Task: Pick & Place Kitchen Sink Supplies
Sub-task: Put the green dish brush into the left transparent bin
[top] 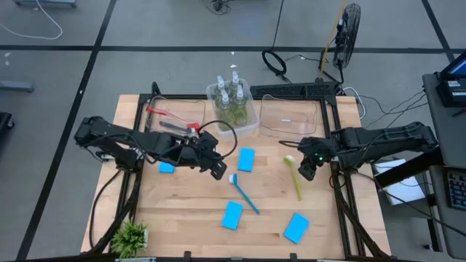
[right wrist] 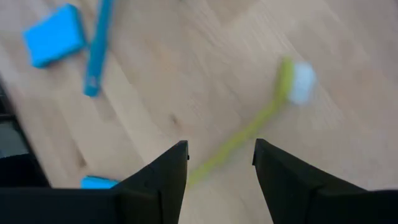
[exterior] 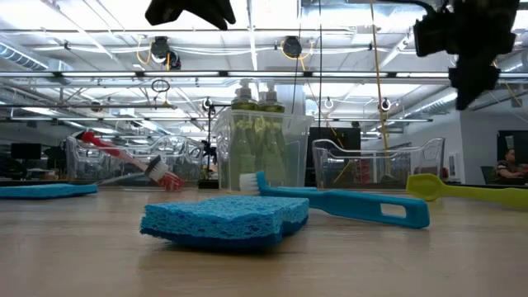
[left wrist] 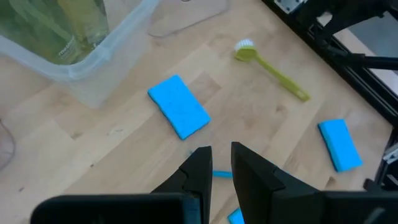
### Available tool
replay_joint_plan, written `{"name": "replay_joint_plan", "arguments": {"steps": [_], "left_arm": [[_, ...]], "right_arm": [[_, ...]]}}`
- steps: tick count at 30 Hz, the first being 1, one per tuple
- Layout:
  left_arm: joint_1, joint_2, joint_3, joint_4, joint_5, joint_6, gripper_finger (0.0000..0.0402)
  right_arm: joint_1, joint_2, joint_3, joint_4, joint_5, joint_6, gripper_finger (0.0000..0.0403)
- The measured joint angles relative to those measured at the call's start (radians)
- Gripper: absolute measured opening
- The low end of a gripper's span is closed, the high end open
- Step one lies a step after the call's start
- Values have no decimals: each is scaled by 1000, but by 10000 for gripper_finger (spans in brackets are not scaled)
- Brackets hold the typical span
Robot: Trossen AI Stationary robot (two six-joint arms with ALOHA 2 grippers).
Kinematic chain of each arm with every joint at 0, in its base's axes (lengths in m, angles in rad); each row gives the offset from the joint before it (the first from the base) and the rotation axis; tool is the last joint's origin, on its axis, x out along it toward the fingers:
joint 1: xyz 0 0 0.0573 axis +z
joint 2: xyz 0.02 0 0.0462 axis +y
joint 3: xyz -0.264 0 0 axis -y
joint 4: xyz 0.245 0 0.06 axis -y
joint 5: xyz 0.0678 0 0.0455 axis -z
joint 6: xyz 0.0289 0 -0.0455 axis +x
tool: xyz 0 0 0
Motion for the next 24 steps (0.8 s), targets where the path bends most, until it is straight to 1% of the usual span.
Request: {"name": "replay_joint_plan", "arguments": {"steps": [2, 5, 11, 14, 20, 24], "left_arm": [[-4, 6, 0, 2, -14, -8, 63], [-4, 24, 0, 13, -31, -10, 63], [-4, 77, -1, -1, -30, -9, 63], [-4, 107, -1, -14, -30, -9, 63], [-4, 166, -3, -105, -46, -9, 63], [-4, 174, -42, -84, -43, -30, 63]], "right_arm": [[0, 0, 0, -37, 1, 14, 181], [0, -2, -10, -43, 0, 35, 196], [0, -3, -75, -33, -1, 102, 230], [0, -3, -109, -23, -3, 132, 240], [0, -3, -166, 90, -1, 140, 238], [0, -3, -212, 206, -1, 140, 230]]}}
